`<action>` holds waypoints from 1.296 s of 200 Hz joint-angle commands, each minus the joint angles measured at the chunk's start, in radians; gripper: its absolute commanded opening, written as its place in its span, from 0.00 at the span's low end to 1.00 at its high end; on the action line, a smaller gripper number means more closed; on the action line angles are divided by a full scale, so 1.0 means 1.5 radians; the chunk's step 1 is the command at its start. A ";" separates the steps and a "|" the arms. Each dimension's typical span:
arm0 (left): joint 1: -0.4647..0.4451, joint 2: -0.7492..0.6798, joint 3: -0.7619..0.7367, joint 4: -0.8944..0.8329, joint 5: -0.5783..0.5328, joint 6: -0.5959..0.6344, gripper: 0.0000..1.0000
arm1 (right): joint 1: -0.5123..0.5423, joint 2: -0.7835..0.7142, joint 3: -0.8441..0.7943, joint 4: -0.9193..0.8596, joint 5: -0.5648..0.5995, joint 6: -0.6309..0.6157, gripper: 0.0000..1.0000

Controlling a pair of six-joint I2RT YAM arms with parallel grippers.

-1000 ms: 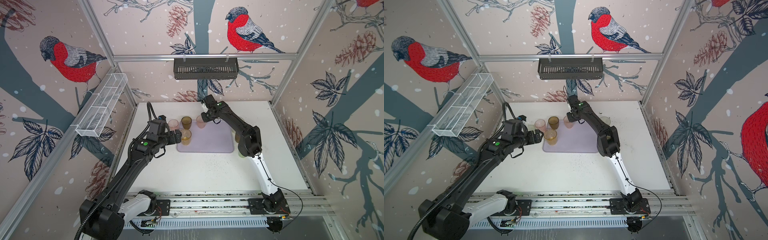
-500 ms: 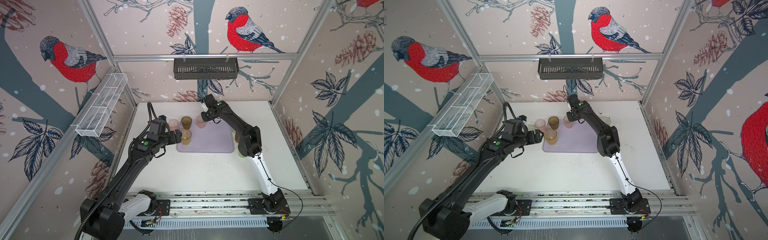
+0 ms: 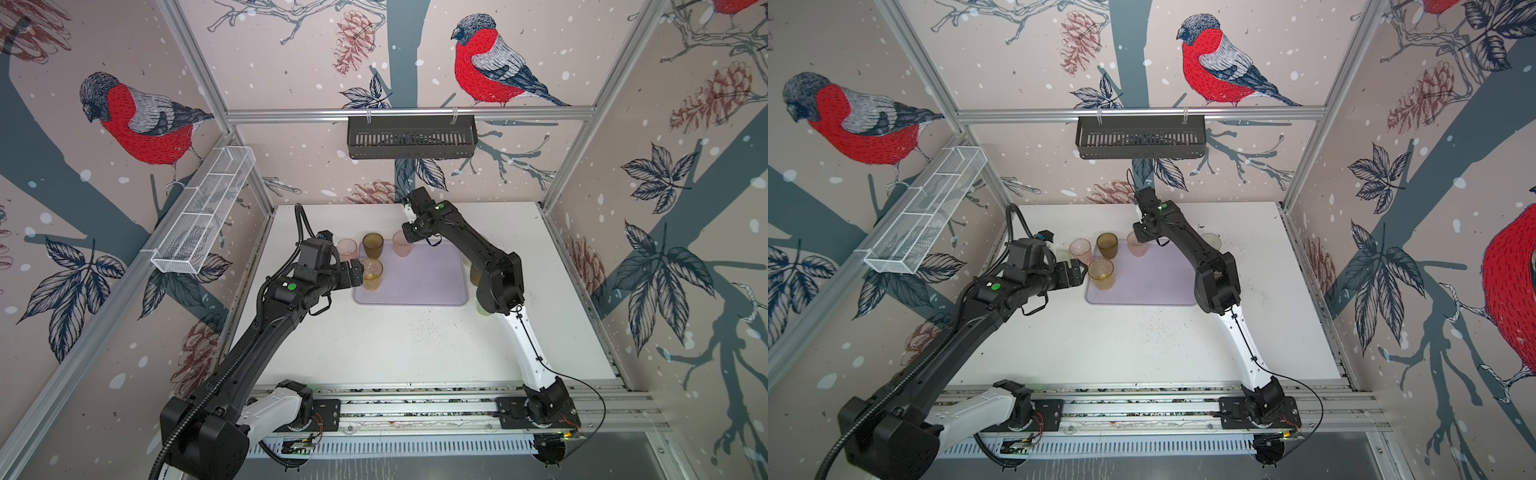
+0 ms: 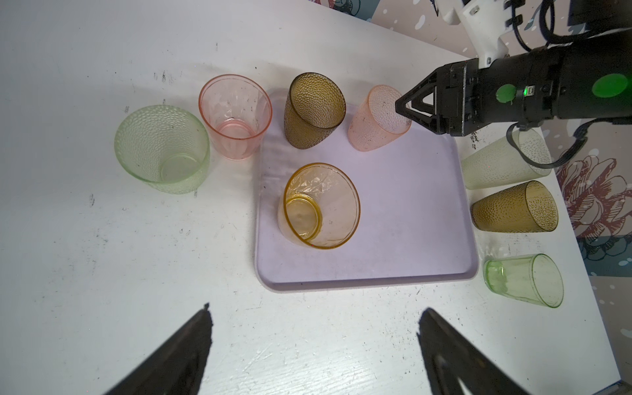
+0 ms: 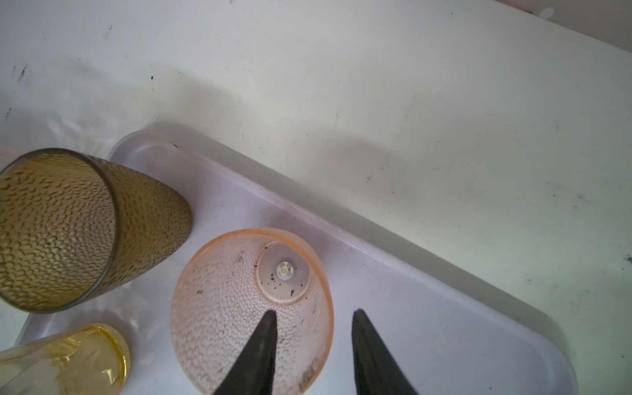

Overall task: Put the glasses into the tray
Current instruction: 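Open the right gripper and raise it off the pink glass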

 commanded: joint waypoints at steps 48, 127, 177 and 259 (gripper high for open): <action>0.001 -0.003 0.026 0.017 0.021 -0.003 0.94 | 0.006 -0.029 0.004 0.016 0.003 0.007 0.43; 0.001 -0.009 0.026 0.020 0.024 -0.008 0.95 | 0.016 -0.052 -0.008 0.022 0.005 0.005 0.48; 0.001 -0.002 0.030 0.028 0.033 0.001 0.95 | 0.025 -0.071 -0.015 0.012 0.012 0.005 0.51; 0.001 0.014 0.038 0.039 0.062 0.017 0.95 | 0.053 -0.164 -0.124 0.077 0.020 0.008 0.62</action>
